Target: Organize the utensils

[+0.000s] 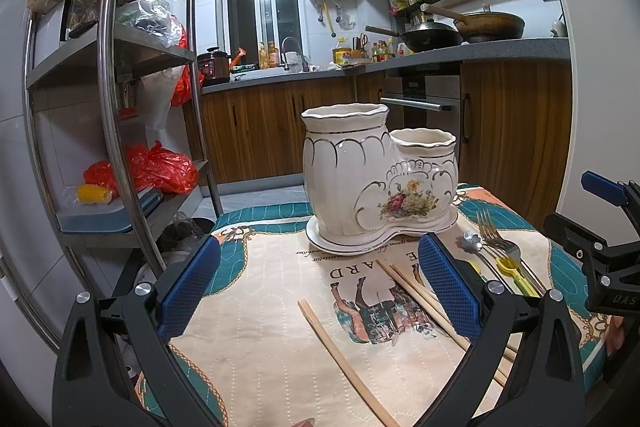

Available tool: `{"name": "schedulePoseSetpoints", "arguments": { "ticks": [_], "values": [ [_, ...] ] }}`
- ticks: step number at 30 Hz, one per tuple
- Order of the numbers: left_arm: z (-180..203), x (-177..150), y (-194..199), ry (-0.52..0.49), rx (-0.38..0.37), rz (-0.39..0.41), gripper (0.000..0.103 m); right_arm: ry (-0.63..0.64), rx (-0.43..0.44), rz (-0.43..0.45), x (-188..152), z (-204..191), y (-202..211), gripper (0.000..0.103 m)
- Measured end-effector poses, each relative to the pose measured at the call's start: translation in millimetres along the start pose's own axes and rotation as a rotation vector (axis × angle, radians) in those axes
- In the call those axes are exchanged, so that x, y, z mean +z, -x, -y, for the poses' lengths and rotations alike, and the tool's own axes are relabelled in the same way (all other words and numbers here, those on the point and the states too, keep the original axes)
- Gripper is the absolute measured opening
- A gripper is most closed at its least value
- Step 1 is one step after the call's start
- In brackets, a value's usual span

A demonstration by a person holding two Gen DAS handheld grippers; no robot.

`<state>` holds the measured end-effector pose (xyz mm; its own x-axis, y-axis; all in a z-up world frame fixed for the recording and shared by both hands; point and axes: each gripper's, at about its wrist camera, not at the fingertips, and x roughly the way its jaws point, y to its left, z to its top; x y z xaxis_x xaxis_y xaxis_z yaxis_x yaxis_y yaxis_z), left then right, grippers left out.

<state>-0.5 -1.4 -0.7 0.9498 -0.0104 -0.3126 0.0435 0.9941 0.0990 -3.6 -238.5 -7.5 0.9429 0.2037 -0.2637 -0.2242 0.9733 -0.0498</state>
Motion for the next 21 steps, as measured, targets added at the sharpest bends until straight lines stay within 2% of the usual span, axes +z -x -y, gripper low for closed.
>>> {"name": "schedulePoseSetpoints", "arguments": {
  "ticks": [21],
  "values": [
    [1.4,-0.9,-0.9,-0.001,-0.005,-0.005,0.098,0.001,0.0,-0.004,-0.8,-0.7,-1.3,0.098]
  ]
}}
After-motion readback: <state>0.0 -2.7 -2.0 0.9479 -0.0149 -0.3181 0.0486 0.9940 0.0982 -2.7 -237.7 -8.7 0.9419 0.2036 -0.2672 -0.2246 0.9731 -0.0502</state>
